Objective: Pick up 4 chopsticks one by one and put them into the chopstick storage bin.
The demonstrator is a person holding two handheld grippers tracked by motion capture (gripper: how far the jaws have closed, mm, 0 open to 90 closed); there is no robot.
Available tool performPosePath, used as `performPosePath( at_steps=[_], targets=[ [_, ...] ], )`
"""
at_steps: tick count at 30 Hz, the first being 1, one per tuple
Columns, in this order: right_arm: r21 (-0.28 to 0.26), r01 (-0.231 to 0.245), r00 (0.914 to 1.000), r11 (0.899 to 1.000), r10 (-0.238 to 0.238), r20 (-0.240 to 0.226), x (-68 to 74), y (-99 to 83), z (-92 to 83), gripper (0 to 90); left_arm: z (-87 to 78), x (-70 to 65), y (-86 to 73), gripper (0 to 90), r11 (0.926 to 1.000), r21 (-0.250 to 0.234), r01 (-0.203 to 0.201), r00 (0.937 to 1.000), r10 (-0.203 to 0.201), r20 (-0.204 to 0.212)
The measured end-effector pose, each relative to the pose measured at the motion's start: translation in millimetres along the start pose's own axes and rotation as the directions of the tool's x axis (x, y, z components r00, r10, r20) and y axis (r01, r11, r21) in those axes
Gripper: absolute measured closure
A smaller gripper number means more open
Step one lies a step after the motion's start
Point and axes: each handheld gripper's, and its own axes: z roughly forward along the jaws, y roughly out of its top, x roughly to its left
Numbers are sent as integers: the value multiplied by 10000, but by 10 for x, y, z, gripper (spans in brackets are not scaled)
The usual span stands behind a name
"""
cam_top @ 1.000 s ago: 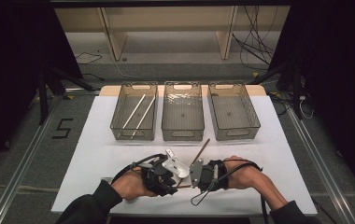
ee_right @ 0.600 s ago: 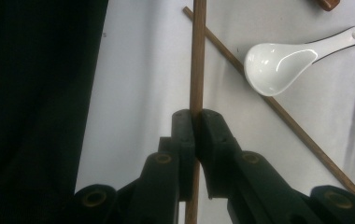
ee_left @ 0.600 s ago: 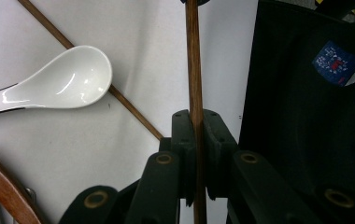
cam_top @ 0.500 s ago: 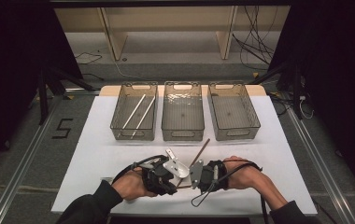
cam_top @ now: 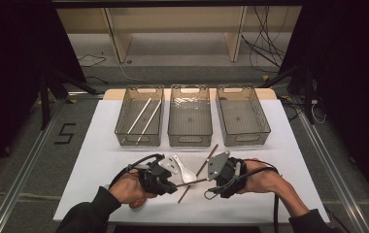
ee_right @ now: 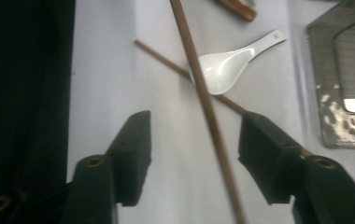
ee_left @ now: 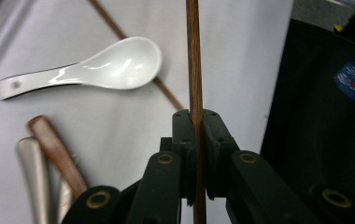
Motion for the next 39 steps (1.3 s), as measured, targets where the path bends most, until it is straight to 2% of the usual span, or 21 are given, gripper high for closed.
performPosePath(
  at_steps=[4, 6, 7, 10, 12, 14, 17, 19, 20, 22, 24, 27, 28, 31, 34, 39],
  targets=[
    [-409, -614, 9968, 9973, 634, 481, -71, -45, -23, 365, -116, 103, -56, 849, 9982, -349, 488, 9969, -508, -599],
    [-722, -1021, 9910, 9921, 1077, 789, -106, -73, -45, 353, -173, 153, -85, 849, 9960, -550, 705, 9940, -748, -800],
    [-902, -1098, 9873, 9899, 1191, 1054, -120, -88, -54, 340, -198, 173, -98, 849, 9947, -651, 799, 9918, -859, -944],
    [-1132, -1323, 9789, 9847, 1477, 1413, -144, -124, -83, 314, -258, 226, -132, 849, 9906, -870, 1059, 9863, -1157, -1179],
    [-1368, -1516, 9734, 9789, 1719, 1512, -153, -146, -93, 305, -283, 263, -154, 849, 9877, -969, 1229, 9823, -1350, -1300],
    [-1640, -1854, 9650, 9689, 2110, 1559, -161, -173, -98, 301, -311, 298, -176, 849, 9855, -1029, 1347, 9781, -1488, -1453],
    [-1801, -2418, 9488, 9535, 2712, 1621, -184, -220, -77, 293, -353, 362, -212, 849, 9776, -1238, 1703, 9672, -1899, -1688],
    [-1877, -2719, 9423, 9439, 3007, 1471, -192, -256, -47, 291, -391, 413, -239, 849, 9696, -1451, 1972, 9586, -2217, -1785],
    [-1865, -2796, 9407, 9418, 3076, 1431, -190, -272, -29, 286, -413, 436, -250, 849, 9644, -1589, 2112, 9533, -2392, -1844],
    [-1852, -2839, 9407, 9408, 3107, 1362, -182, -291, 16, 278, -463, 492, -261, 849, 9574, -1813, 2249, 9479, -2580, -1868],
    [-1821, -2885, 9393, 9400, 3147, 1369, -170, -301, 45, 275, -493, 543, -259, 849, 9491, -2027, 2413, 9396, -2807, -1958],
    [-1904, -3137, 9320, 9302, 3400, 1257, -164, -315, 66, 267, -502, 616, -252, 849, 9362, -2243, 2705, 9293, -3147, -1933],
    [-1897, -3174, 9309, 9291, 3434, 1246, -160, -322, 69, 265, -501, 635, -250, 849, 9360, -2228, 2726, 9277, -3171, -1971],
    [-1932, -3438, 9191, 9190, 3715, 1315, -152, -341, 82, 260, -508, 686, -245, 849, 9297, -2302, 2874, 9187, -3356, -2084],
    [-1960, -3555, 9153, 9139, 3829, 1251, -146, -356, 102, 258, -557, 753, -236, 849, 9222, -2430, 3008, 9114, -3530, -2116],
    [-1923, -3647, 9130, 9110, 3904, 1180, -135, -363, 124, 256, -651, 931, -219, 849, 8978, -2755, 3436, 8855, -4074, -2233]
  ],
)
